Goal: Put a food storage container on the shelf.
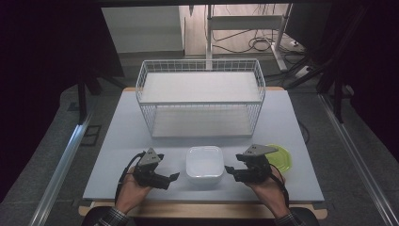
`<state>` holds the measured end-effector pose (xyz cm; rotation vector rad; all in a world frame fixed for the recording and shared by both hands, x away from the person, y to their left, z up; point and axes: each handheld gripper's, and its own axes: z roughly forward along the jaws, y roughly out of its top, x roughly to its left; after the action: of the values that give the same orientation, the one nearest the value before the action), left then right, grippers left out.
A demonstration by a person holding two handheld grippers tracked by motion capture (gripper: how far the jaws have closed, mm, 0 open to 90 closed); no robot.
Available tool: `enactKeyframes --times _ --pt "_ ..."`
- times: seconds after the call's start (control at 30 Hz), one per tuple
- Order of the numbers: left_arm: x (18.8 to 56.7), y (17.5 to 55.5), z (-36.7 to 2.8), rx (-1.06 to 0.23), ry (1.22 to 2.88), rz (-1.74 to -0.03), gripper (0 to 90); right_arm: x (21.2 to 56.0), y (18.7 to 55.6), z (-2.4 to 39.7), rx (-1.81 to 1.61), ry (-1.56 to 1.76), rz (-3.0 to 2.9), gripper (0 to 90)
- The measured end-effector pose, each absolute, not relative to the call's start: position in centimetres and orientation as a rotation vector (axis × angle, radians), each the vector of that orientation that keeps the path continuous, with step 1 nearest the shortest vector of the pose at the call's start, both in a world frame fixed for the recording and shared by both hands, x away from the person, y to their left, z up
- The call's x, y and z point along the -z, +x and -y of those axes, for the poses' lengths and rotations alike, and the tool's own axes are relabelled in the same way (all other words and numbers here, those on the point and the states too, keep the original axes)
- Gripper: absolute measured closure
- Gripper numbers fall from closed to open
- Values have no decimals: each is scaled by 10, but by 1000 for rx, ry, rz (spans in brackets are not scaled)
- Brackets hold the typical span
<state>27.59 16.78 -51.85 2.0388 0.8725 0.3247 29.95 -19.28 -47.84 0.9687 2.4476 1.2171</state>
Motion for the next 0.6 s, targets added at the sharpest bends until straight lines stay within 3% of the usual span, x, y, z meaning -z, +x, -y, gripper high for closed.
enactKeyframes --times 0.2,0.6 --pt "515 279 -162 -317 2046 -891 55 476 301 193 -1274 972 -2448 301" --pt "506 299 -142 -147 2007 -876 79 479 309 177 -1267 1056 -2534 200"
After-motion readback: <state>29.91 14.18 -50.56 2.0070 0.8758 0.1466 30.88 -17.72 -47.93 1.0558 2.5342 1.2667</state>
